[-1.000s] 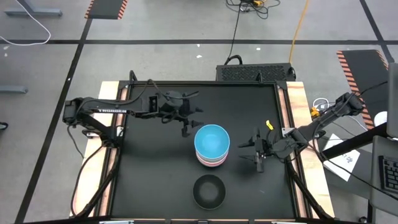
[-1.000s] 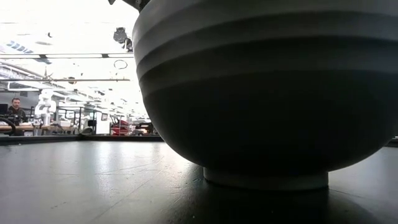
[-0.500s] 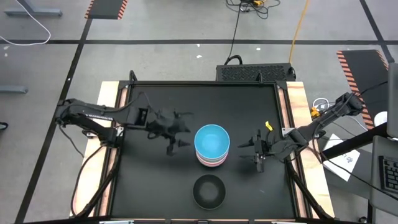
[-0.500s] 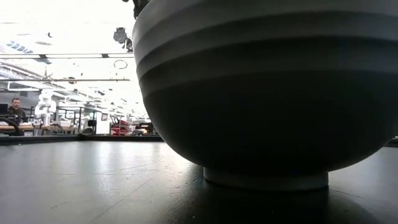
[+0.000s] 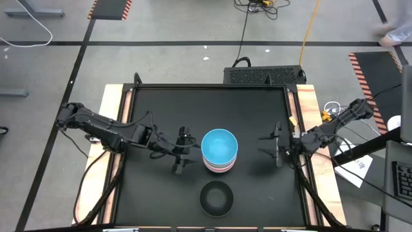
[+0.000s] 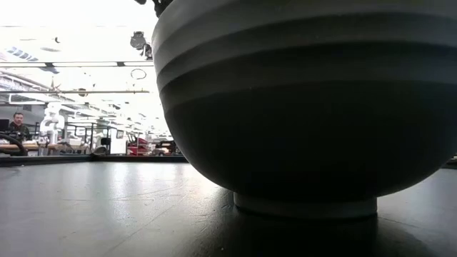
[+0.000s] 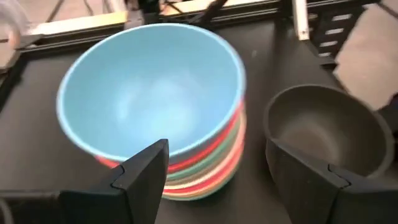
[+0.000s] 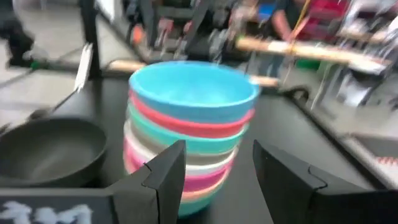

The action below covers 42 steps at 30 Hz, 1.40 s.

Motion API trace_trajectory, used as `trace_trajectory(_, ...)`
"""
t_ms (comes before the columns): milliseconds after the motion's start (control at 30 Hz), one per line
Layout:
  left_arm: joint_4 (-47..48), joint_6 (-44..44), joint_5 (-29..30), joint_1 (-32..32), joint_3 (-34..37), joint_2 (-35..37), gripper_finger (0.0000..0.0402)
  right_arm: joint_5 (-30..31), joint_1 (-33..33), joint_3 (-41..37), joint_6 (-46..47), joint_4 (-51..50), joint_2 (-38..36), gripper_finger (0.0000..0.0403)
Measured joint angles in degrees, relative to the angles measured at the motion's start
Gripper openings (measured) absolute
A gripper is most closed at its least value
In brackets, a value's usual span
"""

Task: Nest bowls inside each other
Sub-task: Stack the black bowl on top of the blue bowl

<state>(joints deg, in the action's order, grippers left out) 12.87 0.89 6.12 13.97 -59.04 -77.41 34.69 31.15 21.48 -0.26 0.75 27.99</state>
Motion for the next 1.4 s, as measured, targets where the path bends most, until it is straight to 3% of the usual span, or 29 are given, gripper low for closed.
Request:
trace_trajectory(167,-4.57,1.76,-2.56,-3.06,2.52,0.0,0.0273,0.26,-4.85,-10.99,-5.02,12.28,-13.26,0.018)
trace_trajectory(400,-6.29,2.03,-6.87,-3.84,3.12,0.76,0.0273,-4.5,-14.57,-11.55,0.25,-0.9,-24.7,0.018)
trace_trajectory(567,-5.26,0.35,-7.15,-2.1,3.17,1.11,0.0273,-5.05,-20.27,-11.39,4.55,-8.67,-27.33,0.018)
trace_trajectory(733,-5.96,-9.81,-6.59,-1.81,6.65,1.09,0.0273,-12.34,-23.28,-11.69,9.0,-10.76,-27.89,0.0167)
trace_trajectory(867,-8.27,-16.05,-6.52,-0.04,11.04,1.07,0.0273,-13.85,-23.91,-13.5,8.76,-9.9,-27.87,0.0156)
trace_trajectory(1067,-20.45,-25.28,-6.35,6.04,19.33,1.05,0.0273,-14.2,-25.09,-15.39,8.78,-7.58,-27.84,0.0151)
trace_trajectory(1200,-30.06,-34.39,-1.27,9.04,22.46,1.03,0.0273,-16.0,-25.65,-15.48,8.2,-6.56,-27.86,0.0151)
trace_trajectory(1300,-27.6,-39.53,3.57,10.12,21.11,-0.45,0.0273,-17.08,-26.15,-15.55,7.35,-5.27,-27.86,0.015)
trace_trajectory(1400,-22.3,-42.2,3.22,10.22,17.57,-3.96,0.0273,-18.55,-26.59,-15.62,6.84,-5.09,-27.87,0.015)
